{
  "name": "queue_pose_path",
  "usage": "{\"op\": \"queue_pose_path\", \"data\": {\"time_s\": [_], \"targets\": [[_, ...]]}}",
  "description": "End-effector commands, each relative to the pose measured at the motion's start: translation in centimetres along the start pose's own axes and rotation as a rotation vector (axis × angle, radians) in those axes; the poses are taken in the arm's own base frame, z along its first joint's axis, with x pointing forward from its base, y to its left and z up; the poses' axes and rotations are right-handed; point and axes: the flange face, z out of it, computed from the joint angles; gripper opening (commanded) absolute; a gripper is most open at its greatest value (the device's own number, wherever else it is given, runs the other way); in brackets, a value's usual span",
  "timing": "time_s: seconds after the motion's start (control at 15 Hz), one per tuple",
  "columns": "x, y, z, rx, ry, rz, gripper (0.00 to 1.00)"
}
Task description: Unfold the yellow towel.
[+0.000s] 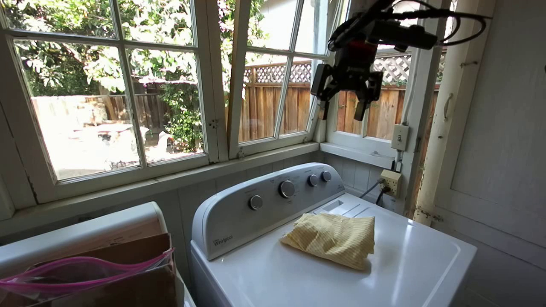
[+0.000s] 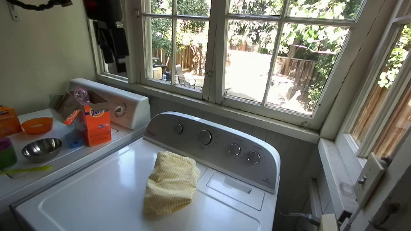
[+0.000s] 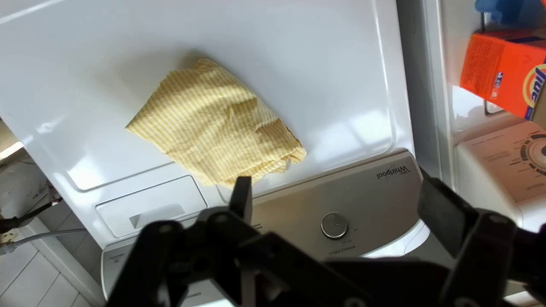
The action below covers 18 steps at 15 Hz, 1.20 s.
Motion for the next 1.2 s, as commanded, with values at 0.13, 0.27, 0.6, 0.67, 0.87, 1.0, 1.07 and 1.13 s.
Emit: {"op": "queue_pose_path", "data": {"time_s": [0.13,0.27,0.6,0.67,0.87,1.0,1.07,1.13], "targets": [[3.5,4.1,5.1,0.203,-0.069,-0.088,1.0],[4.3,5.7,7.2,0.271,-0.102,-0.123,1.0],[5.5,10.2,12.0,0.299,-0.121,-0.127,1.0],[6.0,11.2,12.9,0.252,-0.093,-0.101,1.0],[6.2,11.3,12.5,0.251,-0.087,-0.083,1.0],[6.3,11.2,12.5,0.25,-0.087,-0.086,1.0],[6.3,11.1,12.4,0.25,-0.084,-0.089,1.0],[6.3,11.0,12.2,0.25,-0.081,-0.092,1.0]]}}
